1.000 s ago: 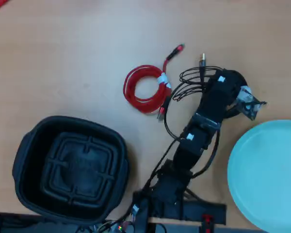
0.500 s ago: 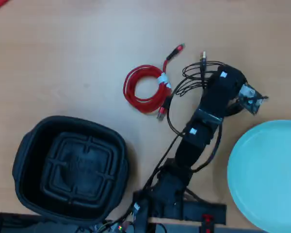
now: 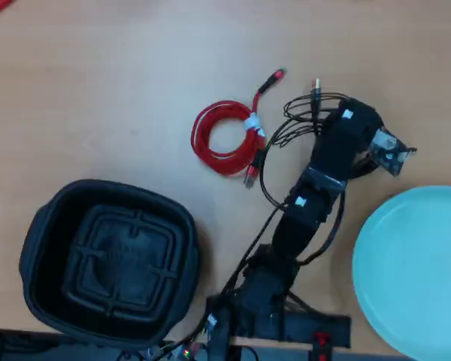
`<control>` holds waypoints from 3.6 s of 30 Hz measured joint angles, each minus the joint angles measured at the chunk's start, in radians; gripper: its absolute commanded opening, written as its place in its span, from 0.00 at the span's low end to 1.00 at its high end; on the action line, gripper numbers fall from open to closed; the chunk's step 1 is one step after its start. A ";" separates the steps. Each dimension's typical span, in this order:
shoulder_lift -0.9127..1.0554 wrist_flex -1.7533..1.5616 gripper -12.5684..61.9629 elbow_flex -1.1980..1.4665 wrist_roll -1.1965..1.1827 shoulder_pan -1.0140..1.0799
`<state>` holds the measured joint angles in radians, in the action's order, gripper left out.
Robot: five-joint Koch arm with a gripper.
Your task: Put a black charging cable in a black bowl and put a red charging cable in a green bowl
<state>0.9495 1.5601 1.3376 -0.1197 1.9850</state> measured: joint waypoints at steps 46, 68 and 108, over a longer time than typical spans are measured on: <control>0.953 -0.098 0.07 -0.012 -0.149 -0.356; 1.019 -0.101 0.07 -0.011 -0.150 -1.402; 1.020 -0.348 0.07 0.483 -0.169 -2.075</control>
<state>1.9696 1.2118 1.8208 -0.2884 -0.0905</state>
